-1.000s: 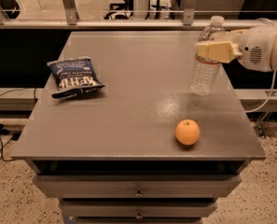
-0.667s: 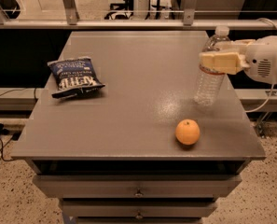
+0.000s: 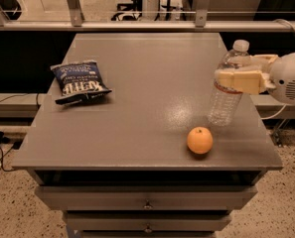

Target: Move water bottle near orange

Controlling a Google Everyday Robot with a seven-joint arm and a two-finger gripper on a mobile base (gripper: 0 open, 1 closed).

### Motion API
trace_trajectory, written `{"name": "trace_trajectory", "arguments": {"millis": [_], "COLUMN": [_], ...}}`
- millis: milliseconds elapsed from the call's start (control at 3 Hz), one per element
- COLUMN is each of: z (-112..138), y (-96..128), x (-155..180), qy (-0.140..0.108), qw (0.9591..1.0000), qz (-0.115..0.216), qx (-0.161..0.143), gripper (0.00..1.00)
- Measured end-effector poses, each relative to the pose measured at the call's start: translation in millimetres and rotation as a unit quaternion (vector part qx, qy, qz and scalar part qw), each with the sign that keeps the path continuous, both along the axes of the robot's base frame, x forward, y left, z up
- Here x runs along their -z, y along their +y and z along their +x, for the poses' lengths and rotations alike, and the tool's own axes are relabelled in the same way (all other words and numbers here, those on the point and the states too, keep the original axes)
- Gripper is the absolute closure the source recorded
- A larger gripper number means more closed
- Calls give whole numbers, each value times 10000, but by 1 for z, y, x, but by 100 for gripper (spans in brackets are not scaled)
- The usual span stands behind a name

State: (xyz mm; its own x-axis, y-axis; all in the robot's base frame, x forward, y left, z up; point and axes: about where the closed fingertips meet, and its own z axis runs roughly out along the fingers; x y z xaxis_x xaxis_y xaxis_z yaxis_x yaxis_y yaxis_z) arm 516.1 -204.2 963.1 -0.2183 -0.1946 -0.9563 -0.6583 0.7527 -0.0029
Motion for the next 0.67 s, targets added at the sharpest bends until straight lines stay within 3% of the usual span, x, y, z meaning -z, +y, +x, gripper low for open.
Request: {"name": "trace_trajectory", "arguments": {"millis": [333,667], "z": [-12,-21], "y": [9,14], "x": [4,9], "qy": [-22,-161], "qw": [9996,9978], "qz": [102,83], "qx": [-272,-633], "gripper": [100,84]}}
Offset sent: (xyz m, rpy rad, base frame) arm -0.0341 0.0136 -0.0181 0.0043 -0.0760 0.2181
